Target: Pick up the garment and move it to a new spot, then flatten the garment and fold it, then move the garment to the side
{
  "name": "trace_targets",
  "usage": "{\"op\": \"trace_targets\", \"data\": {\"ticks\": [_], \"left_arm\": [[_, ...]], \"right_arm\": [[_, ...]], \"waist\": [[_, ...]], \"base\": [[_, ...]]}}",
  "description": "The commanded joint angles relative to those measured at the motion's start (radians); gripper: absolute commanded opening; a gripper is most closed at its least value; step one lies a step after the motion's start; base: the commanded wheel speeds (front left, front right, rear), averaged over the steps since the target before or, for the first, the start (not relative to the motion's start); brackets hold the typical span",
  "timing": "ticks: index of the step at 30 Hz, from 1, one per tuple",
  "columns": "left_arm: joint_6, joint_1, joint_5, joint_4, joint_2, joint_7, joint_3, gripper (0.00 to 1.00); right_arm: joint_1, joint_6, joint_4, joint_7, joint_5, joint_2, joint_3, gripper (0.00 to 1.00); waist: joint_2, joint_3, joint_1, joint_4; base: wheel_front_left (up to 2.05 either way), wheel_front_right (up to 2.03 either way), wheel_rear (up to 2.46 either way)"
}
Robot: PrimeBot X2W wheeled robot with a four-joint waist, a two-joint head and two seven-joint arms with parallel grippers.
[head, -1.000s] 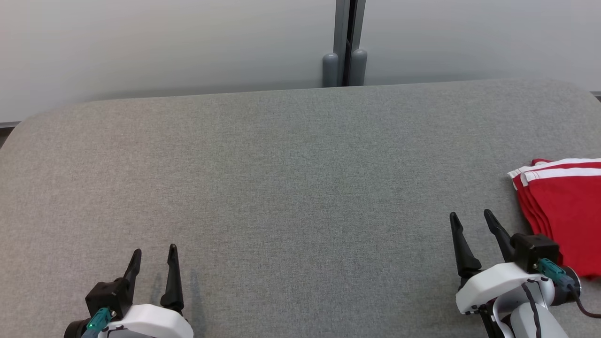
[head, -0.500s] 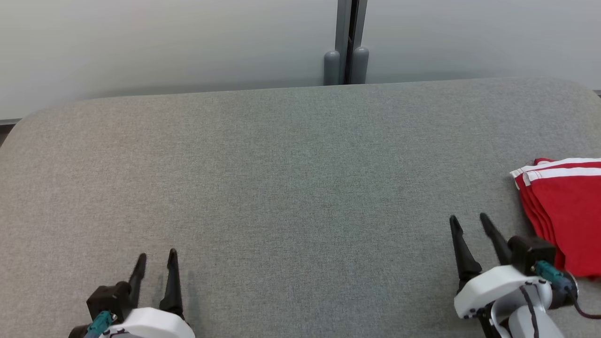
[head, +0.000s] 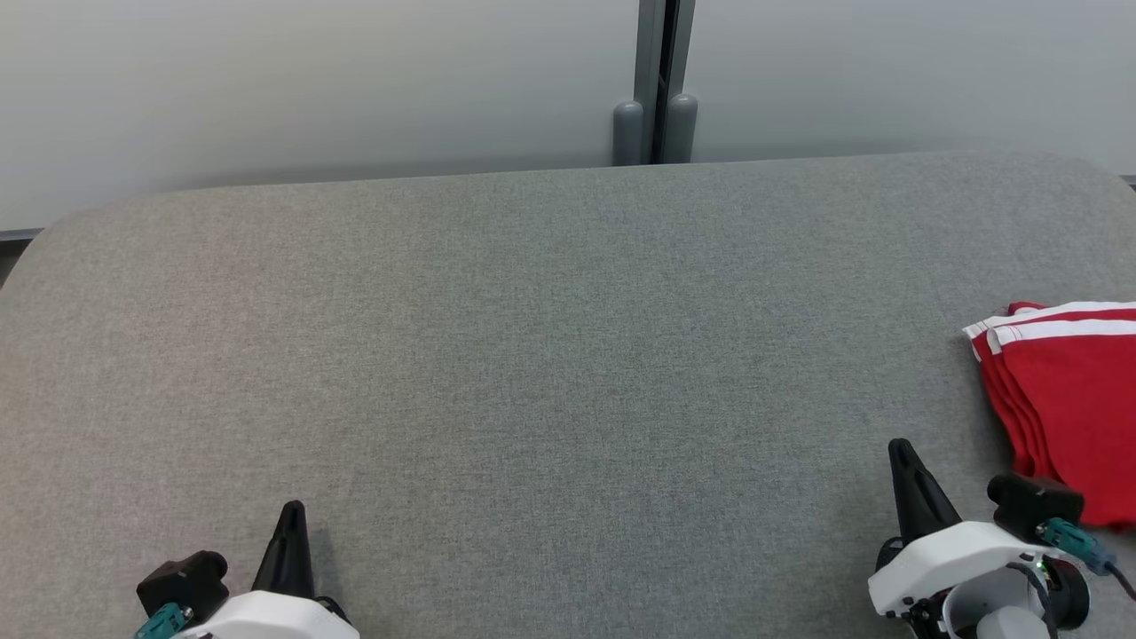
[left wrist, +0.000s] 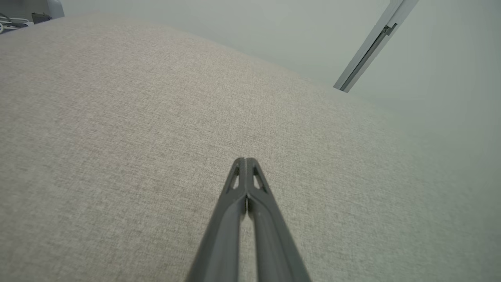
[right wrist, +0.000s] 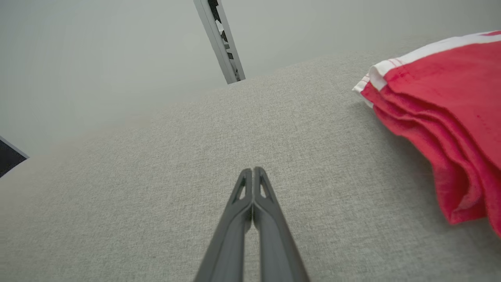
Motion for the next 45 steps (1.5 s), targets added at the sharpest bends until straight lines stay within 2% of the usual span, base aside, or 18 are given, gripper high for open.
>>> {"op": "trace_targets", "data": {"ticks": [1, 17, 45], "left_arm": [[-0.006, -0.023, -0.044, -0.024, 0.007, 0.008, 0.009, 0.0], [-0.034, -0.033, -0.289, -0.069, 0.01, 0.073, 0.033, 0.0], [-0.072, -0.048, -0.616, -0.126, 0.013, 0.165, 0.069, 0.0]], "right_arm": [[-0.007, 0.0, -0.028, 0.01, 0.049, -0.007, -0.009, 0.0], [0.015, 0.0, -0.095, 0.076, 0.314, -0.01, -0.036, 0.0], [0.044, 0.0, -0.18, 0.169, 0.669, -0.015, -0.076, 0.0]], "waist": [[0.0, -0.001, 0.0, 0.0], [0.0, -0.012, 0.0, 0.002], [0.0, -0.032, 0.0, 0.004]], "base": [[0.0, 0.0, 0.0], [0.0, 0.0, 0.0], [0.0, 0.0, 0.0]]}}
